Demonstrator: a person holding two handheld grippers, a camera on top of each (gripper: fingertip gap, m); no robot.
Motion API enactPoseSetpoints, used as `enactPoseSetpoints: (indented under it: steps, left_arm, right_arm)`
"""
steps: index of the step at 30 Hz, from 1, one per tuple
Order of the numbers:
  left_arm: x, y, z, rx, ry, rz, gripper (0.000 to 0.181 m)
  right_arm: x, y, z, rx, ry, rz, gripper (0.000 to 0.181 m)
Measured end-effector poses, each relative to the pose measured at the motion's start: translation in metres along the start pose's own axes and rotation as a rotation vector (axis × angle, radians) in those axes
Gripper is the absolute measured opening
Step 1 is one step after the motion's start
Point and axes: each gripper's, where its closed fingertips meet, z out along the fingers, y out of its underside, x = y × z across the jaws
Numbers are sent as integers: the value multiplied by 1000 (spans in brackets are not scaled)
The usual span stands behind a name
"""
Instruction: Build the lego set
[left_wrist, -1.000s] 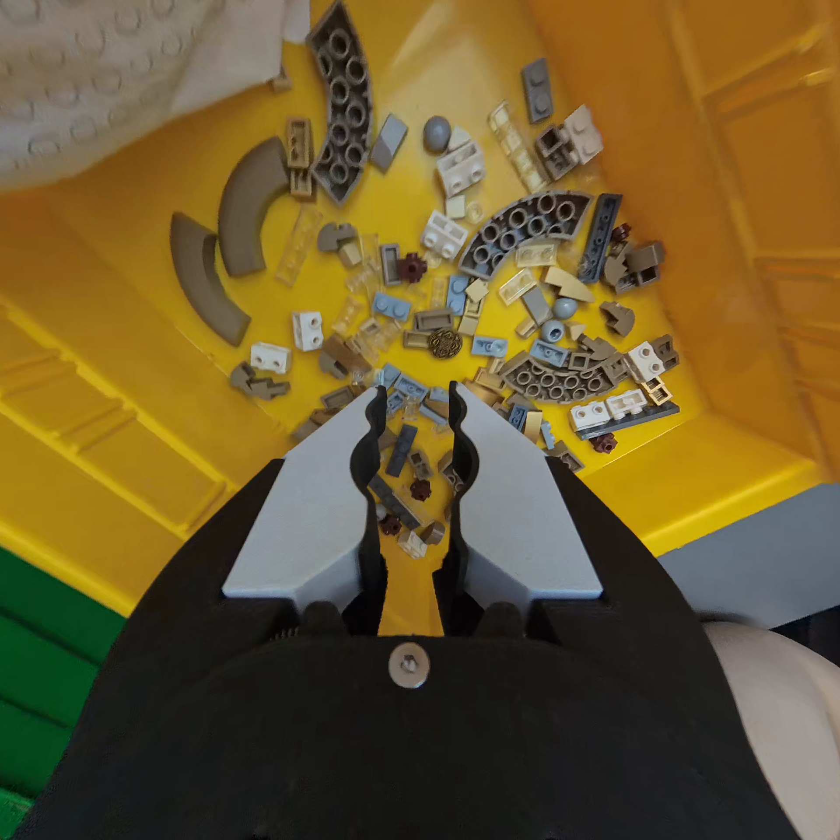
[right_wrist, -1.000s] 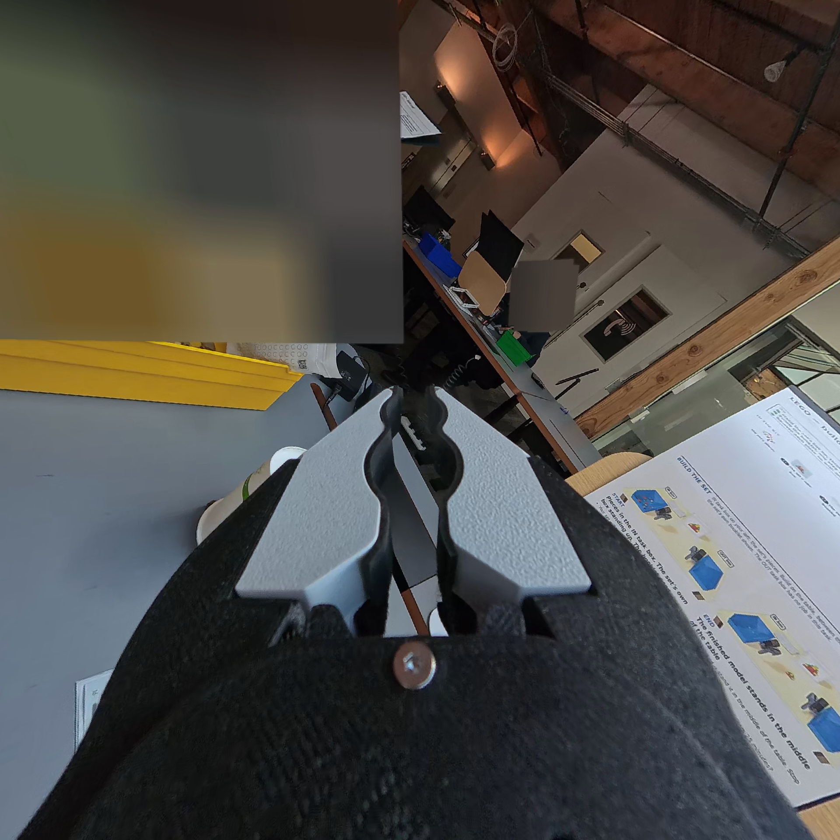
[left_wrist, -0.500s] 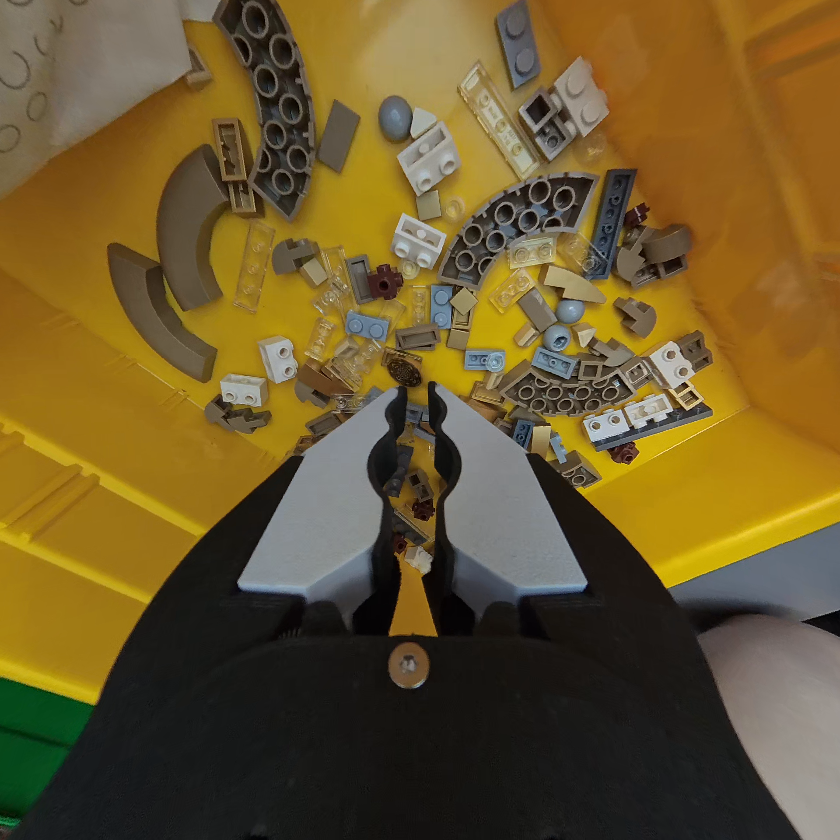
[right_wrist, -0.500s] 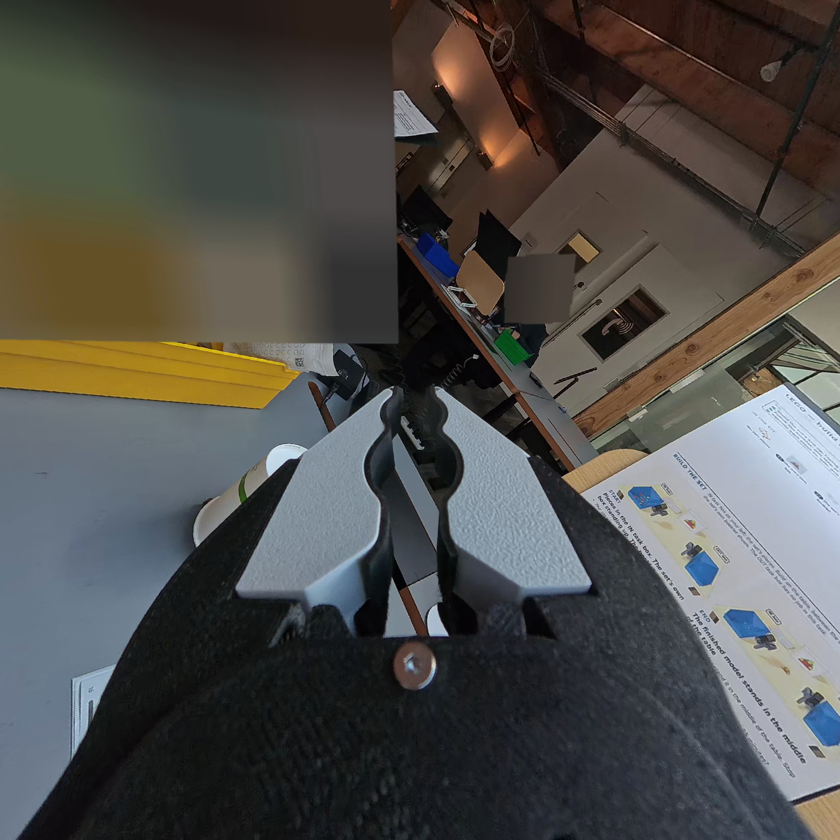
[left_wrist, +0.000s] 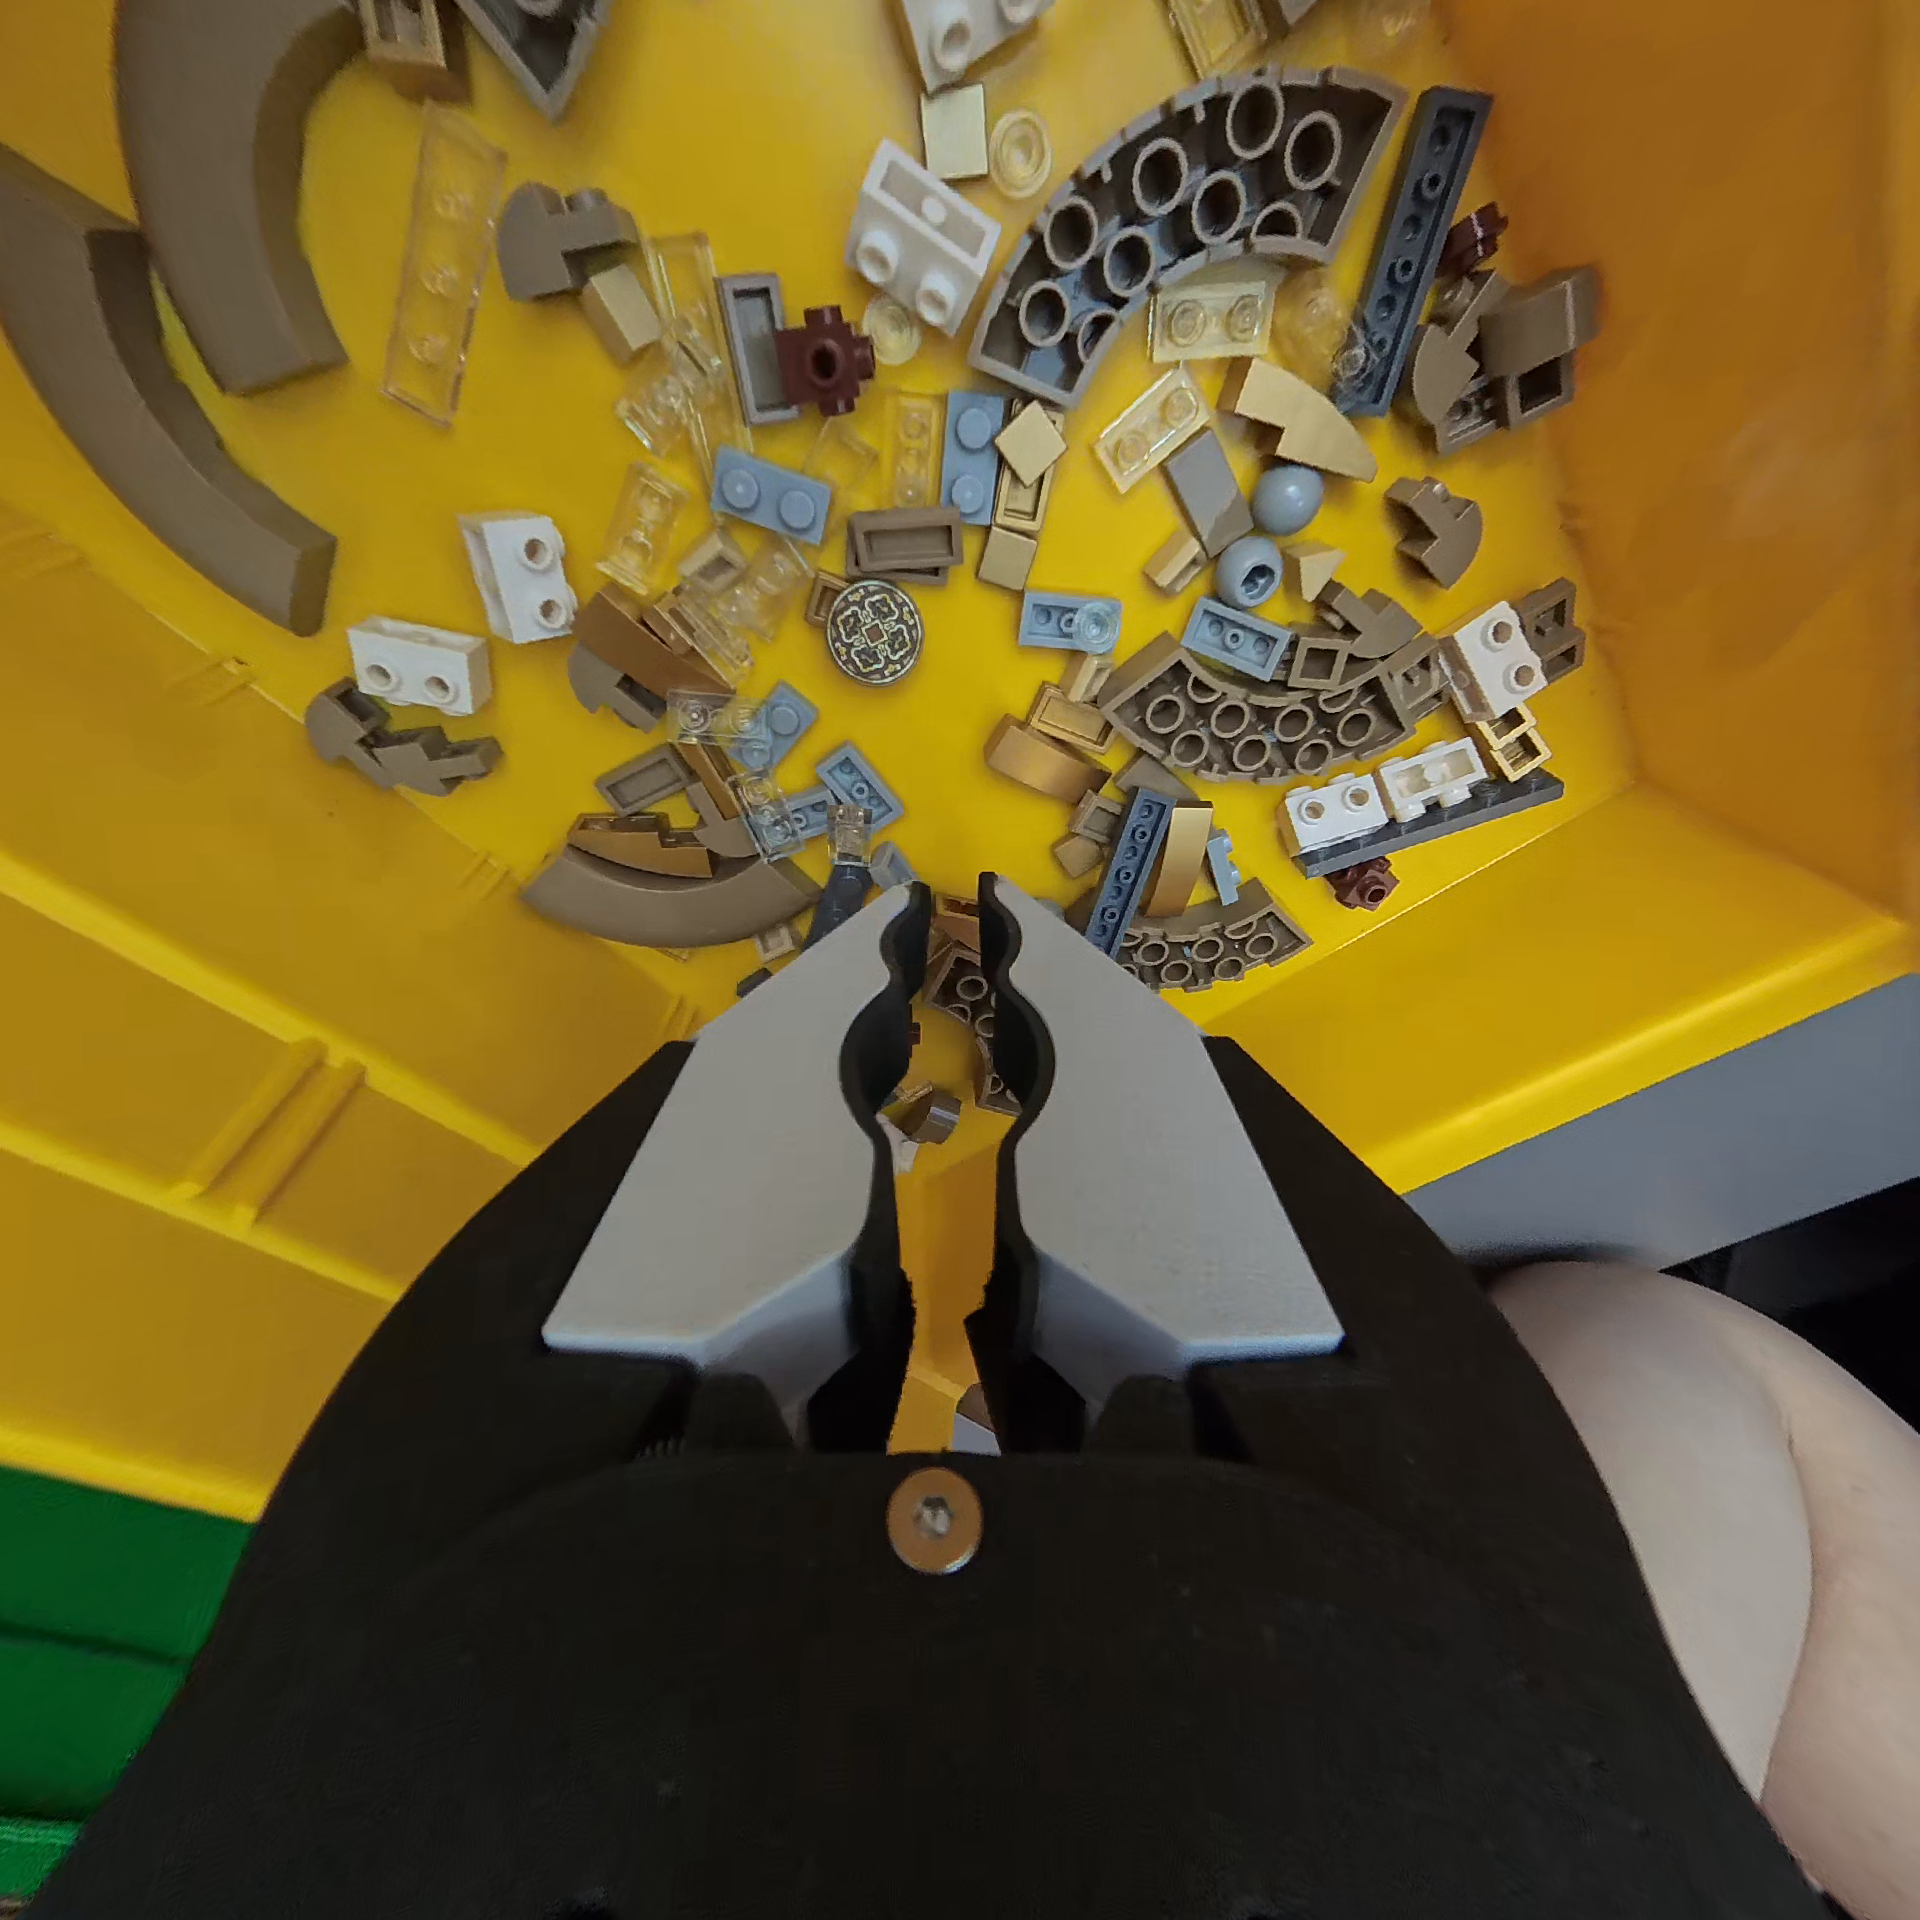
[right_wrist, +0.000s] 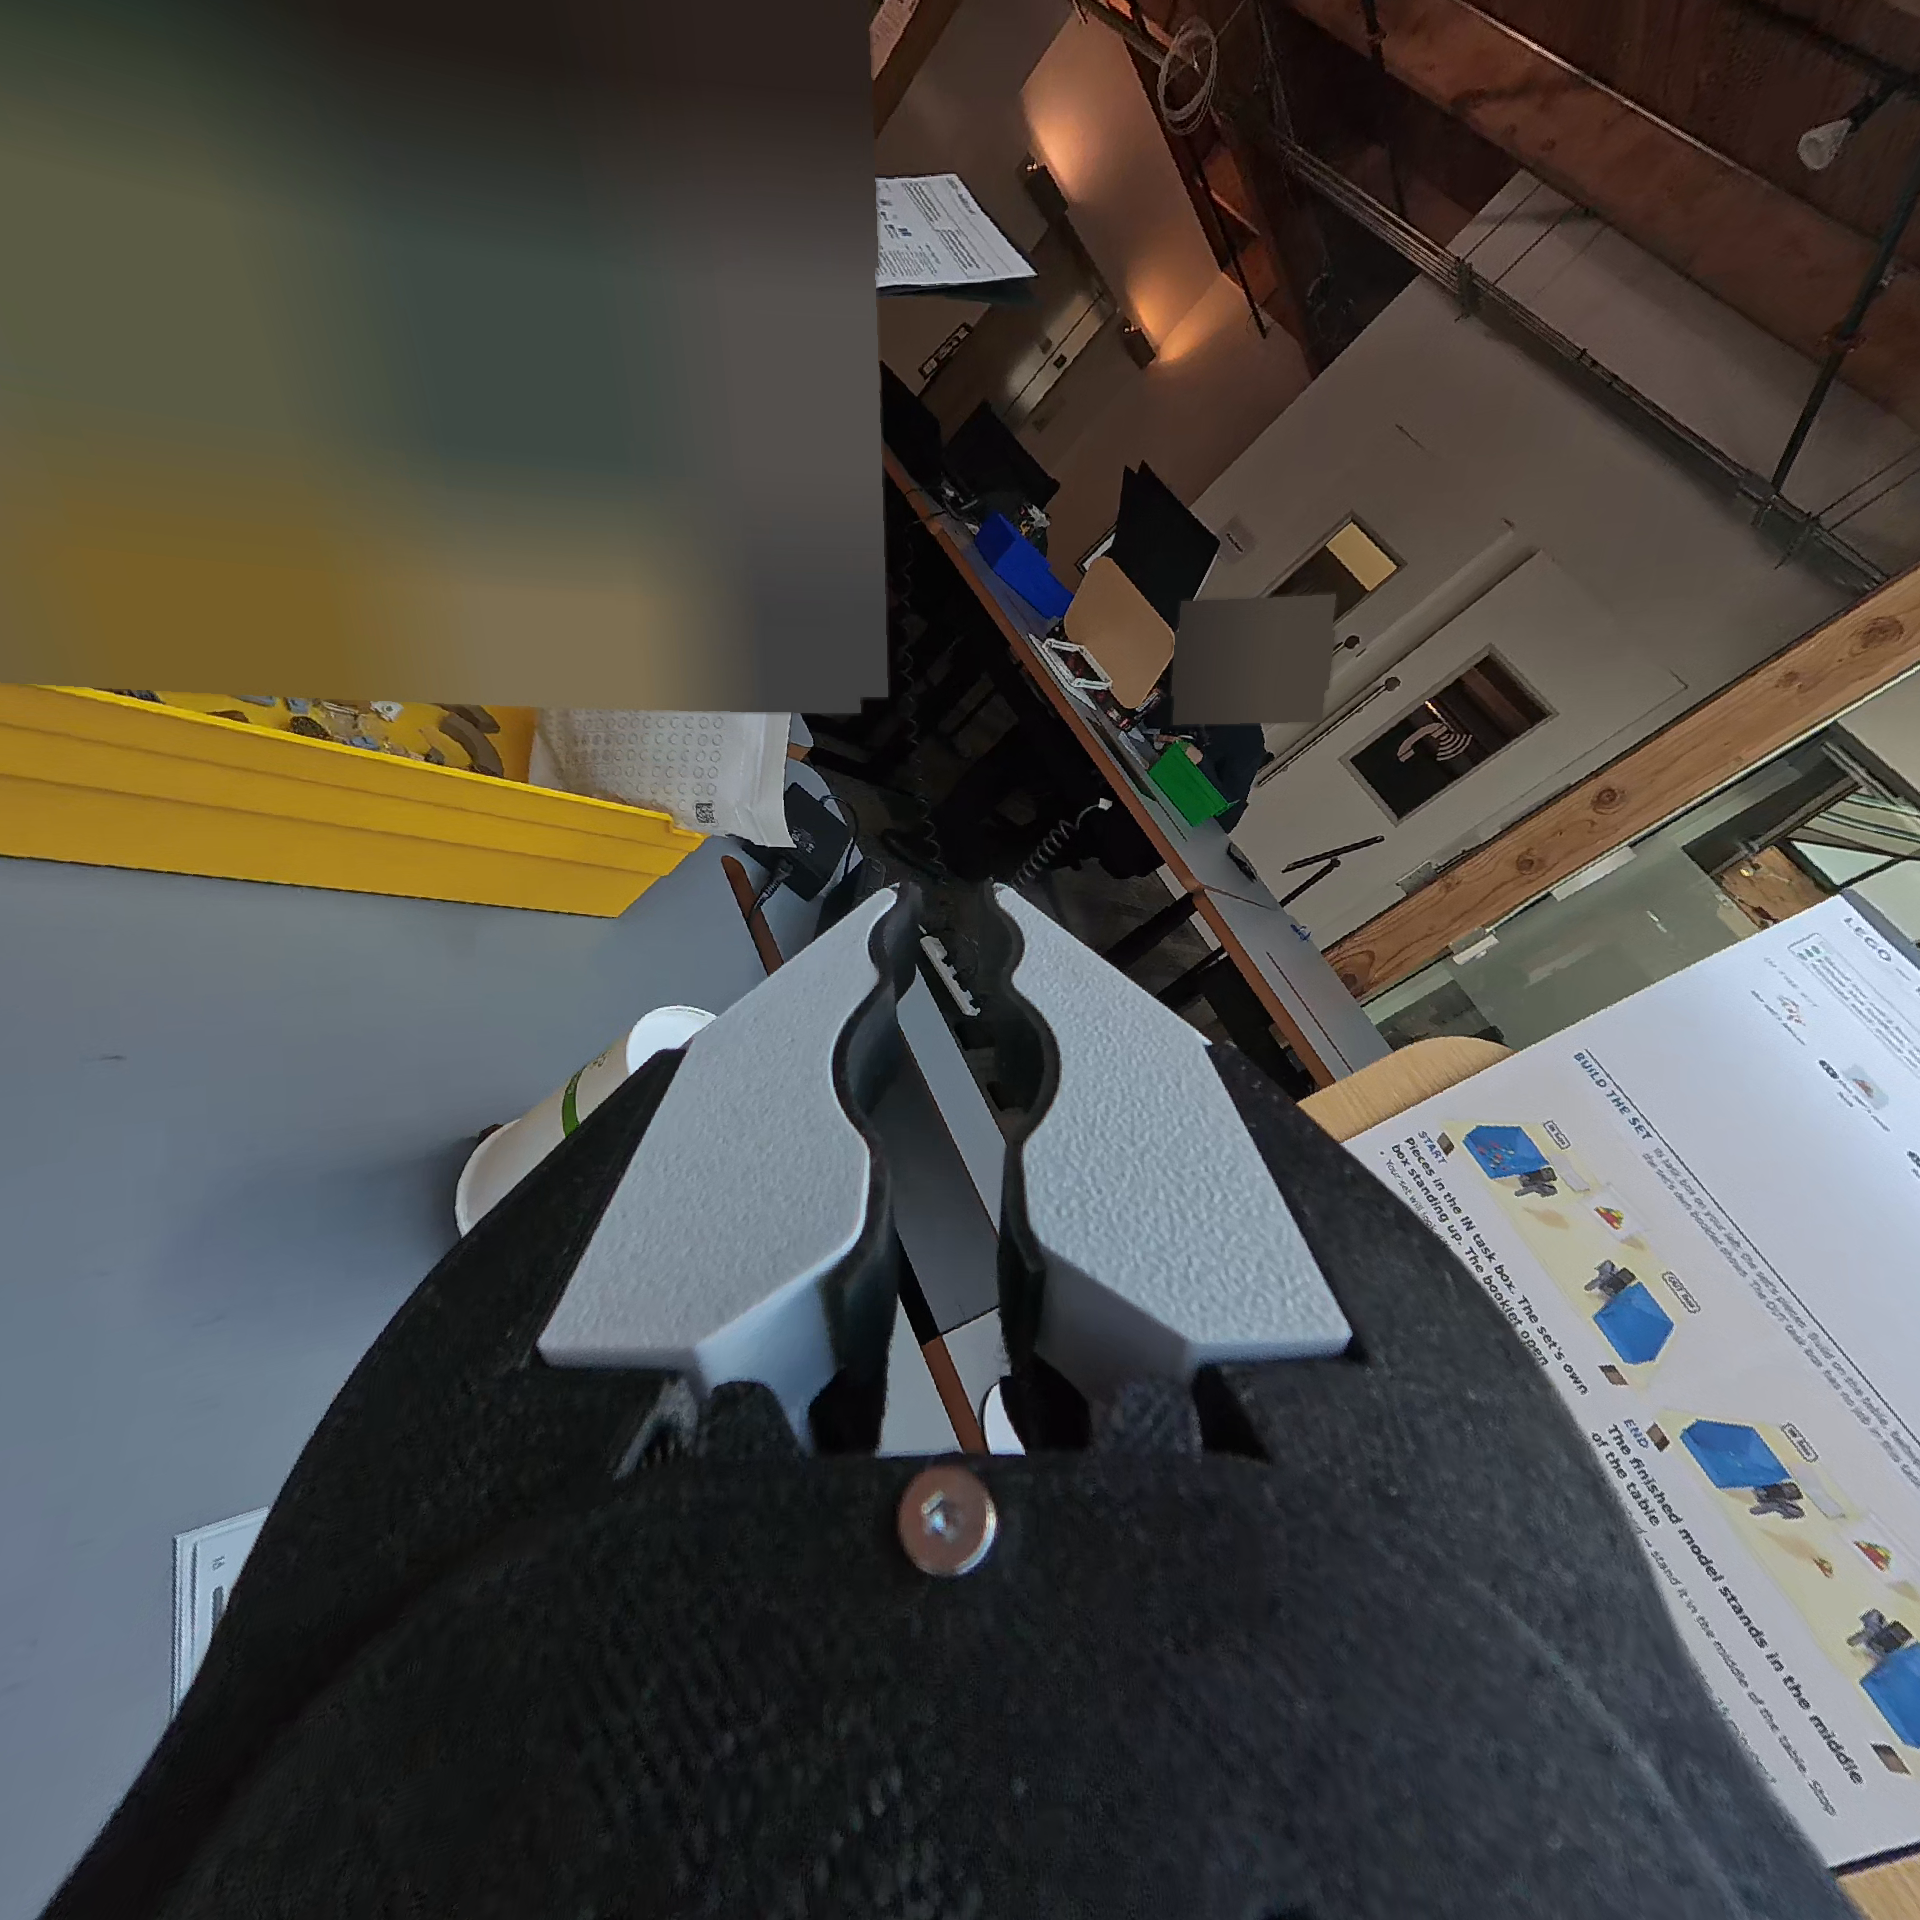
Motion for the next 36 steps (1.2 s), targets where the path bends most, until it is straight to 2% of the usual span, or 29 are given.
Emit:
enactPoseSetpoints:
  steps: [6, 12, 19, 23, 29, 33, 36]
  left_arm:
    - [12, -30, -23, 164, -25, 86, 21]
    - [33, -39, -23, 190, 70, 138, 41]
    - [25, -35, -19, 166, 66, 85, 49]
    - [28, -35, -17, 159, 93, 82, 49]
    - [43, -45, -15, 143, 82, 177, 45]
    - [43, -42, -8, 92, 63, 197, 33]
    - [28, -32, -6, 54, 6, 159, 24]
  right_arm:
    - [-1, -1, 0, 0, -1, -8, 9]
    - [2, 0, -2, 3, 5, -7, 9]
    - [-2, 3, 2, -7, -12, -10, 9]
    - [-4, 5, 4, -24, -17, -22, 9]
    - [-3, 6, 3, -26, -9, -23, 10]
    - [-1, 6, 1, -28, -3, -23, 10]
    - [2, 7, 0, -30, 4, -26, 10]
